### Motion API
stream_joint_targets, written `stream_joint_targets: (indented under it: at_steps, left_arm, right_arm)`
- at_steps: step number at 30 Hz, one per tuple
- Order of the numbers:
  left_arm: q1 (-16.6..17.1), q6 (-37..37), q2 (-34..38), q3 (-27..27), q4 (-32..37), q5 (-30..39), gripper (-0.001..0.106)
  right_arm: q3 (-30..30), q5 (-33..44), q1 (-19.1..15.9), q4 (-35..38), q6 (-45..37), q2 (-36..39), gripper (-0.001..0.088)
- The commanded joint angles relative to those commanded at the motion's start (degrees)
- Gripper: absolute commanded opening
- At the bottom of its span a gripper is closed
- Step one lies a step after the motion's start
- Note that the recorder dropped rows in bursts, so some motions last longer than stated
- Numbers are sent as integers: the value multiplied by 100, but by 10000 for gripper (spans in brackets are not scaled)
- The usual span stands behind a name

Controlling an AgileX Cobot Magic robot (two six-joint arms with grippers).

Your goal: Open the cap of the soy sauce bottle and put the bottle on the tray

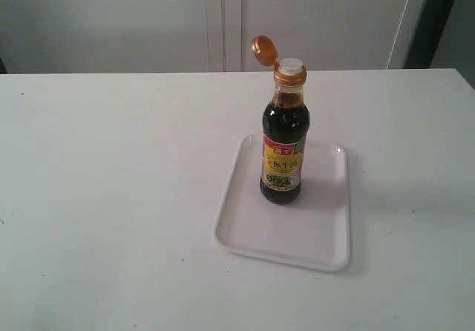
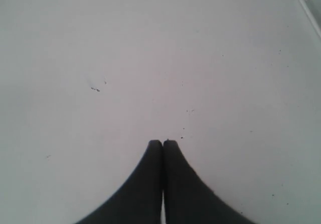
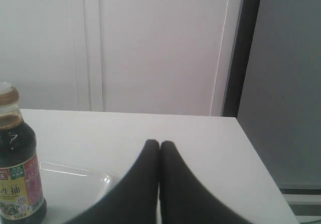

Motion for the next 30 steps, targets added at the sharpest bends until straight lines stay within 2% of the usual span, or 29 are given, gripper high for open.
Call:
stream_joint_targets:
  at_steps: [4, 17, 30]
  left_arm:
    - [0, 0, 0, 169, 0, 0, 0]
    - [0, 0, 0, 169, 0, -347, 0]
    - [0, 0, 0, 169, 0, -346, 0]
  right_arm:
    - [0, 0, 0, 0, 0, 0, 0]
    - [0, 0, 0, 0, 0, 0, 0]
    - [0, 0, 0, 0, 0, 0, 0]
